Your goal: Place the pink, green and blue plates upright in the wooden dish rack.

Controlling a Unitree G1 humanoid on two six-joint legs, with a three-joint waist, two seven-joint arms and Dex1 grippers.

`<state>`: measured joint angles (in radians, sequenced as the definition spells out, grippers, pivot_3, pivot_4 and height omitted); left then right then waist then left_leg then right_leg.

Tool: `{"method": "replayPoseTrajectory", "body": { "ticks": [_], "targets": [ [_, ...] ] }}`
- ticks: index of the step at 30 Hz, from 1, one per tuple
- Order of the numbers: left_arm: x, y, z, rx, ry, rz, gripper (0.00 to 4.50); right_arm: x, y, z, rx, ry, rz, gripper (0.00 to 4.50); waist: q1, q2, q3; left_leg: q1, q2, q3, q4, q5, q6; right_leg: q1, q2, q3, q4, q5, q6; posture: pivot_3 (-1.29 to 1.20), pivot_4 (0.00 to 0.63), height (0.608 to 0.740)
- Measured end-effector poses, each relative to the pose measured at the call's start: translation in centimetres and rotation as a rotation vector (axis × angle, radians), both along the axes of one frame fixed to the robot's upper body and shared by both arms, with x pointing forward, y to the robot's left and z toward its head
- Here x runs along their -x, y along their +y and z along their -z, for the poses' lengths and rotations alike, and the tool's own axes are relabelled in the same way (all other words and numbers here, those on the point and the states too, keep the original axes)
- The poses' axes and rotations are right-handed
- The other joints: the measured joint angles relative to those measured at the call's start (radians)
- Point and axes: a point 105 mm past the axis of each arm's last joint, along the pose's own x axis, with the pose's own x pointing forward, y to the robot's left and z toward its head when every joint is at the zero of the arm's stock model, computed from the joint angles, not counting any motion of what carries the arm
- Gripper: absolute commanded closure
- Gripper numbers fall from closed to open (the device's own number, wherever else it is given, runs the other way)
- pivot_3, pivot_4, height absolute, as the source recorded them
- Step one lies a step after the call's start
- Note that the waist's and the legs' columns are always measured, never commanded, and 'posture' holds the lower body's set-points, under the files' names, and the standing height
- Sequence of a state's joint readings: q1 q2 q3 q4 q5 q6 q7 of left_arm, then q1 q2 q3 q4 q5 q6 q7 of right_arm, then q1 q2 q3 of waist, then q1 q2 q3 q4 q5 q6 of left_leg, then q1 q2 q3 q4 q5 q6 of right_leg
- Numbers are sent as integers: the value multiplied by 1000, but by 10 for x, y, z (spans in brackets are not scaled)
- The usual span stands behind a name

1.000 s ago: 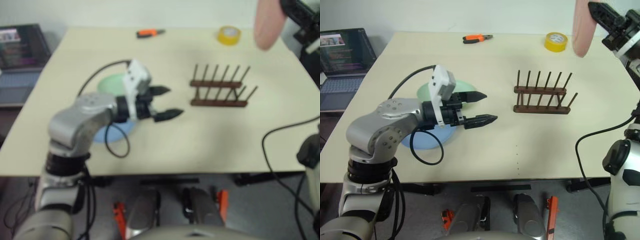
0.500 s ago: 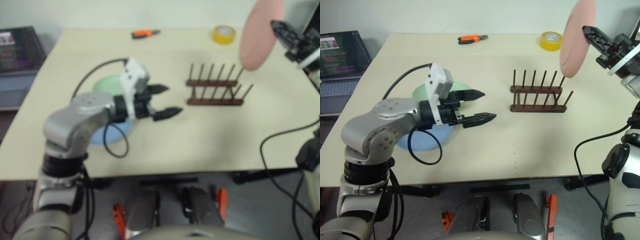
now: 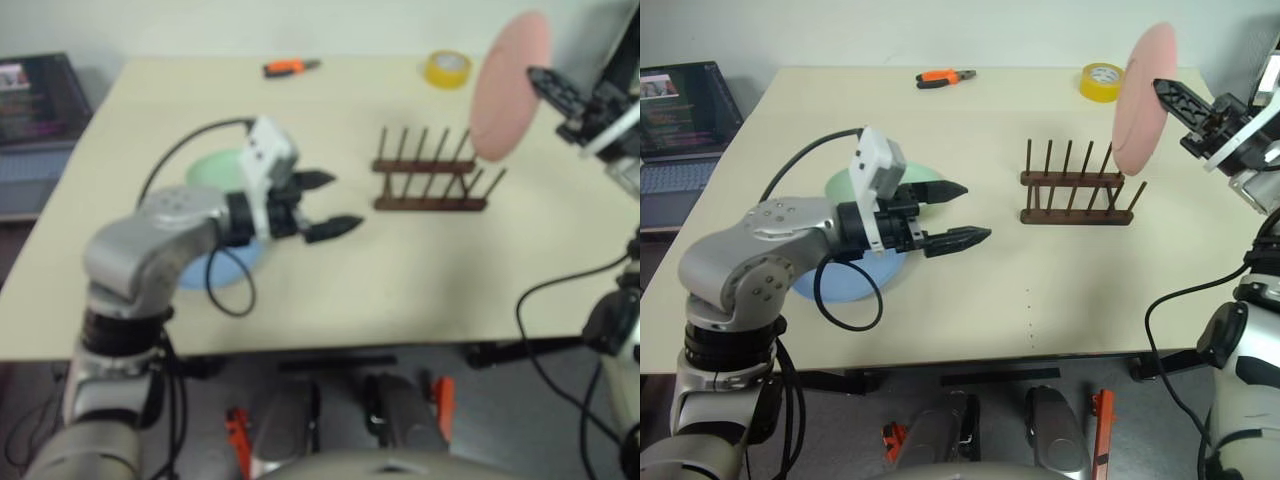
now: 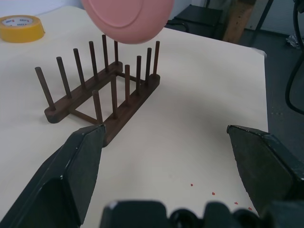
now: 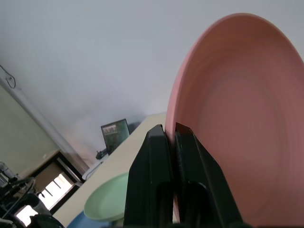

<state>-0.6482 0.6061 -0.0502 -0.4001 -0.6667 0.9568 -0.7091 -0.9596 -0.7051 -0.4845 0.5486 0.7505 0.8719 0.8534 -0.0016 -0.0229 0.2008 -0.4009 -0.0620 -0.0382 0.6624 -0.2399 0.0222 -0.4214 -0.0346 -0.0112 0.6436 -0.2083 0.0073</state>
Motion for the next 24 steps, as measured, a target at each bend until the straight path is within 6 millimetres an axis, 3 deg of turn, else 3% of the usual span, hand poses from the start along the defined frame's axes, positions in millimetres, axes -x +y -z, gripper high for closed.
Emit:
{"method": "replayPoseTrajectory", "body": {
  "ticks": [6,24],
  "targets": [
    [0,0,0,0,0,0,0,1,-1,-2,-3,-9,5,4459,0,0,0,0,0,0,0,0,0,0,0,0,0,0,0,0,150,740],
    [0,1,0,-3,0,-1,0,5,-14,31,29,69,33,4459,1,0,0,0,0,0,0,0,0,0,0,0,0,-2,3,0,150,740]
  ]
}}
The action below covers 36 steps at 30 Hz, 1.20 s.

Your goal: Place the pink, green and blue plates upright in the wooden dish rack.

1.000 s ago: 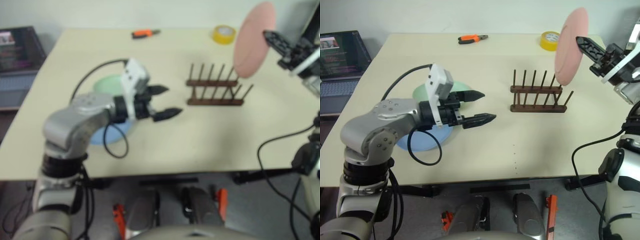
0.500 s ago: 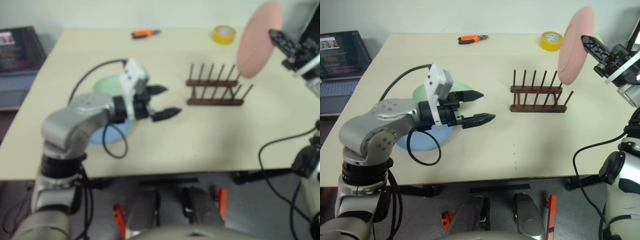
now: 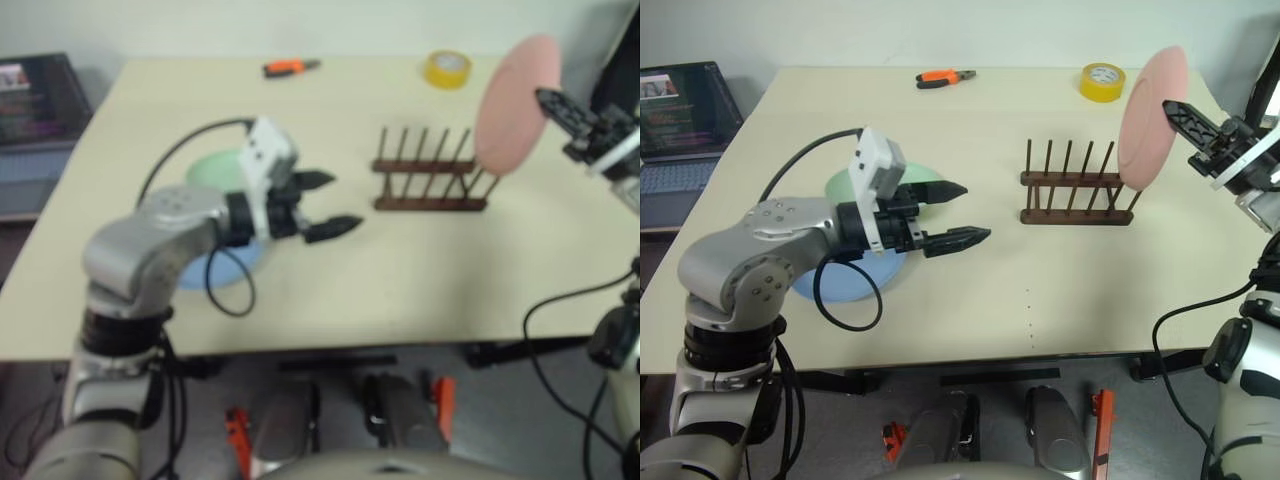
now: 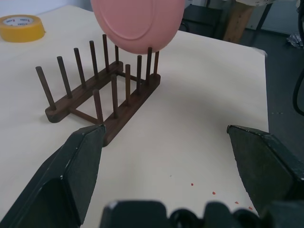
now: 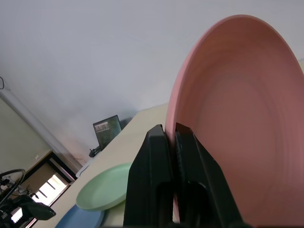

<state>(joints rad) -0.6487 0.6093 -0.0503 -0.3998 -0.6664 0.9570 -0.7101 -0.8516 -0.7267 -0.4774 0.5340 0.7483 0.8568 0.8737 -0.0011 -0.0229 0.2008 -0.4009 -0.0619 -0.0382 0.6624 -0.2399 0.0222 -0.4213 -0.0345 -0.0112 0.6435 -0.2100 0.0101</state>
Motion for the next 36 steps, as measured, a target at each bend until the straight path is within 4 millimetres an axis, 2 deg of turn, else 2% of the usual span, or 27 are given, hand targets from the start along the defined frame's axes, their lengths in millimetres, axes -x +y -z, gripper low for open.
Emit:
{"method": "replayPoseTrajectory", "body": {
  "ticks": [6,7,9,16,23,30,33,36],
  "targets": [
    [-1,1,-2,-4,-7,-5,0,-6,3,15,96,32,28,4459,0,0,0,0,0,0,0,0,0,0,0,0,0,0,0,0,150,740],
    [-2,1,-2,-4,-9,-7,0,-7,4,16,102,30,29,3998,0,0,0,0,0,0,0,0,0,0,0,0,0,0,0,0,150,740],
    [-2,0,-3,-5,-13,-7,0,-7,4,15,106,25,35,3444,0,0,0,0,0,0,0,0,0,0,0,0,0,0,0,0,150,740],
    [-2,1,-3,-7,-14,-10,0,-8,2,6,121,-32,55,1043,0,0,0,0,0,0,0,0,0,0,0,0,0,0,0,0,150,740],
    [-7,11,-3,-33,-15,-45,0,-6,-5,-7,261,-98,116,1043,0,0,0,0,0,0,0,0,0,0,0,0,0,0,0,0,150,740],
    [-26,52,-17,-38,-49,-188,0,10,-15,-60,409,-265,192,1043,-1,0,0,0,0,0,0,0,0,0,0,0,0,0,0,0,150,740],
    [-46,80,-35,-19,-88,-324,0,21,-7,-82,467,-352,193,1043,0,0,0,0,0,0,0,0,0,-1,0,-1,0,0,0,0,150,740],
    [-72,128,-54,-71,-136,-551,0,38,24,-101,517,-462,104,1043,-5,1,1,0,1,0,-2,0,0,-1,1,0,0,0,0,0,150,740]
  ]
}}
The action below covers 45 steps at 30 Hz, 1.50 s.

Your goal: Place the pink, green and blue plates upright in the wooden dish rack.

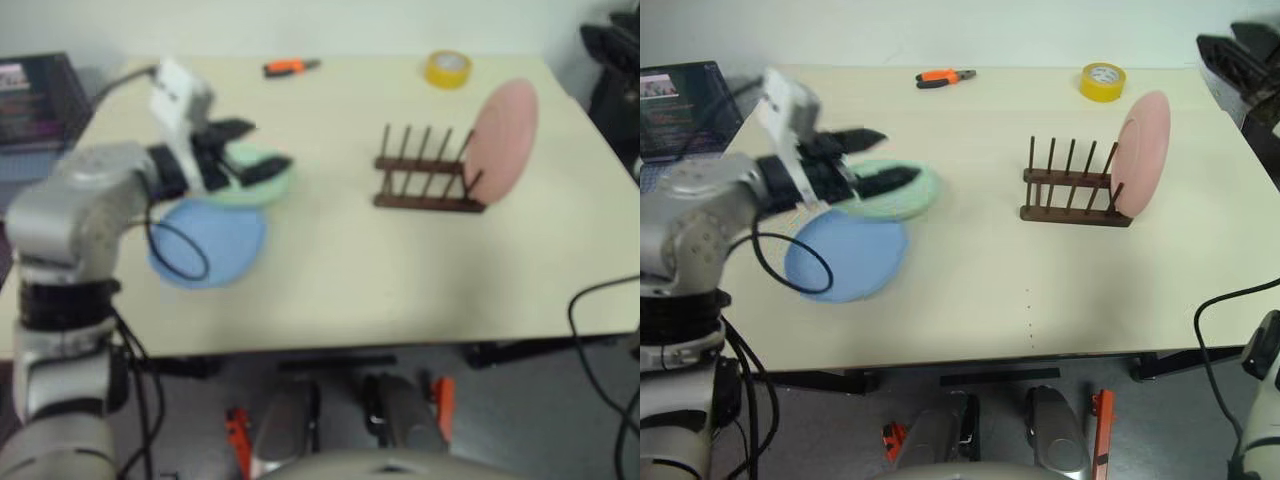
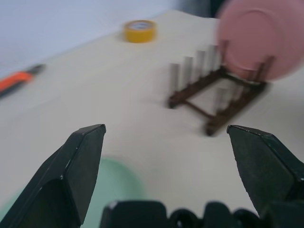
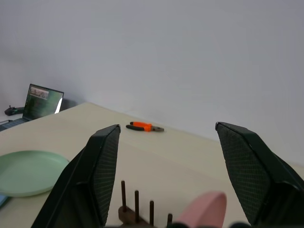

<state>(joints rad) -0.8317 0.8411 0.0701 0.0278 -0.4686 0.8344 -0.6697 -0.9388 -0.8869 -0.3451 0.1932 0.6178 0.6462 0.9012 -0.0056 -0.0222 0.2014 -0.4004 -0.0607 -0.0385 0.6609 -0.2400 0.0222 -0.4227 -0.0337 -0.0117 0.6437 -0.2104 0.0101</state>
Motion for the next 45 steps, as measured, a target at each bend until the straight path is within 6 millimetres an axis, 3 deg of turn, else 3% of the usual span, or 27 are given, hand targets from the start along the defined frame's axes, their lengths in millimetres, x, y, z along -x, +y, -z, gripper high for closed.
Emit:
{"method": "replayPoseTrajectory", "body": {
  "ticks": [1,3,6,8,11,14,17,25,33,36,39,45],
  "targets": [
    [-11,22,-9,-20,-13,-100,0,7,17,-4,34,-27,-54,1043,-1,0,0,0,0,0,0,0,0,0,0,-1,0,0,0,0,150,740],
    [-26,46,-18,-29,-21,-210,0,13,38,-5,60,-49,-119,1043,2,-1,0,0,0,-1,0,0,0,1,0,-1,0,0,0,0,150,740],
    [-47,82,-23,-7,16,-368,0,11,67,13,72,-5,-202,1043,6,-1,0,-1,-1,-1,2,0,0,0,-1,-1,0,2,2,0,150,740],
    [-53,101,-15,17,60,-442,0,8,75,25,69,33,-223,1043,6,-1,0,-2,-2,0,2,0,0,-1,-2,-1,-1,2,3,0,150,740],
    [-57,116,15,23,170,-487,0,5,82,37,70,74,-230,1043,10,-1,0,-5,-3,0,1,0,0,-4,-4,-1,0,4,-1,0,150,740],
    [-58,115,48,26,270,-486,0,8,86,41,78,79,-231,1043,15,-4,-1,-20,-3,-1,4,0,0,-20,-4,-1,3,7,-2,0,150,740],
    [-59,110,65,38,318,-479,0,9,88,48,74,103,-239,1043,15,-5,-1,-26,-3,0,5,0,0,-26,-4,-1,3,9,-3,0,150,740],
    [-67,88,78,95,328,-428,0,13,93,55,77,128,-240,1043,13,-5,-1,-27,-3,0,5,0,0,-27,-4,-1,3,10,-3,0,150,740],
    [-65,81,118,87,419,-454,0,15,94,54,88,133,-225,1043,6,-5,-1,-27,-3,0,6,0,0,-27,-4,-1,4,10,-3,0,150,740],
    [-66,76,120,100,425,-443,0,15,93,54,89,135,-221,1043,7,-5,-1,-27,-3,0,7,0,0,-27,-4,-1,4,11,-3,0,150,740],
    [-67,71,121,110,427,-431,548,15,93,54,90,134,-219,997,7,-6,-1,-27,-3,0,7,0,0,-27,-3,-1,5,11,-3,0,150,740],
    [-68,70,121,126,424,-429,2656,15,93,54,90,134,-218,997,6,-6,-1,-27,-3,0,10,0,0,-27,-3,-1,7,12,-3,0,150,740]
  ]
}}
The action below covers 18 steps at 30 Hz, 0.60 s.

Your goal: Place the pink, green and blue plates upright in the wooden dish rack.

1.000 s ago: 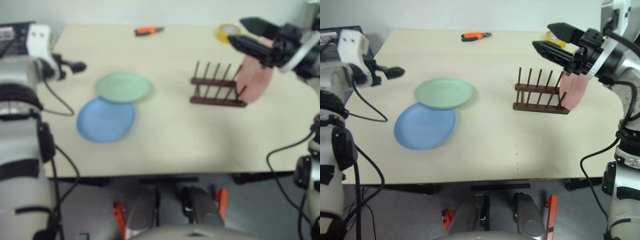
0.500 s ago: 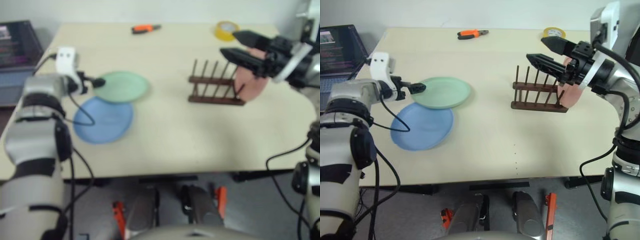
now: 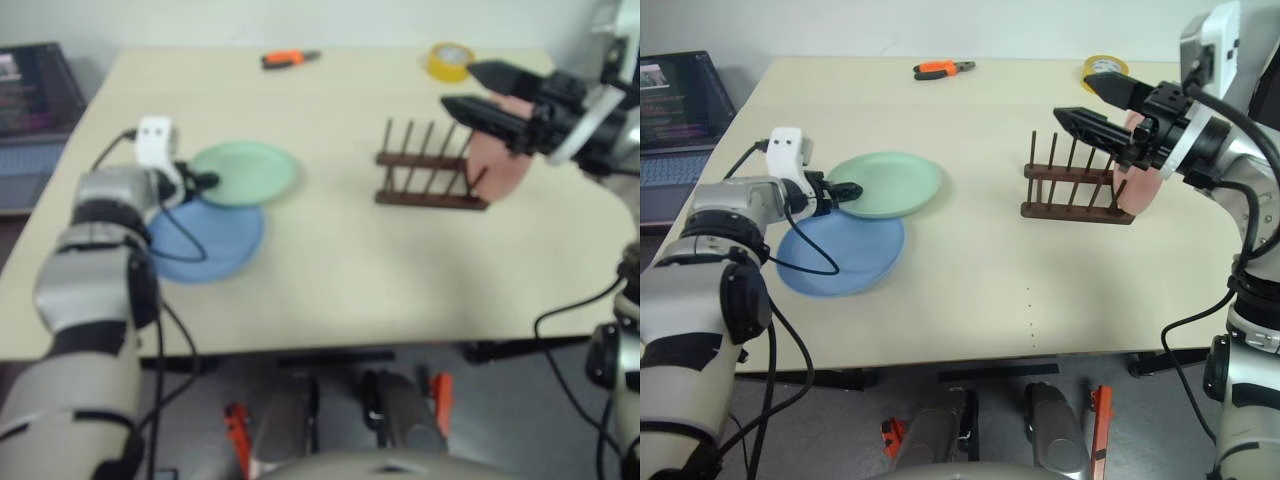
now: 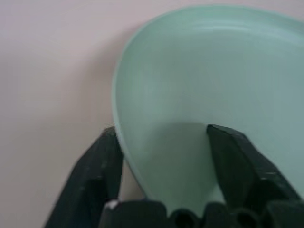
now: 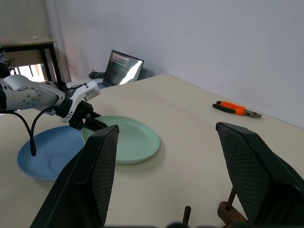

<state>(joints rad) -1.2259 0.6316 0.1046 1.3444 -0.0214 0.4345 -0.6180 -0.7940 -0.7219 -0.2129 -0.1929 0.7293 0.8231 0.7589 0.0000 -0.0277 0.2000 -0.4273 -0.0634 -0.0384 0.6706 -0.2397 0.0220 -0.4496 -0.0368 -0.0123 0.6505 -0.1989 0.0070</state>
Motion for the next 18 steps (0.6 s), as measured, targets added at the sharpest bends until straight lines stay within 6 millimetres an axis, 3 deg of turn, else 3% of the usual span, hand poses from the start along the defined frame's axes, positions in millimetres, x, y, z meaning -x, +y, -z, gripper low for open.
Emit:
{"method": "replayPoseTrajectory", "body": {
  "ticks": [5,18],
  "targets": [
    [-1,-1,-5,12,-15,2,4395,0,0,0,0,-2,0,997,0,0,0,0,0,0,3,0,0,1,0,0,1,1,0,0,150,740],
    [-6,-4,-36,47,-85,24,4480,3,9,2,-10,6,-58,997,-4,0,0,2,1,0,9,1,0,1,1,0,11,1,0,0,150,740]
  ]
}}
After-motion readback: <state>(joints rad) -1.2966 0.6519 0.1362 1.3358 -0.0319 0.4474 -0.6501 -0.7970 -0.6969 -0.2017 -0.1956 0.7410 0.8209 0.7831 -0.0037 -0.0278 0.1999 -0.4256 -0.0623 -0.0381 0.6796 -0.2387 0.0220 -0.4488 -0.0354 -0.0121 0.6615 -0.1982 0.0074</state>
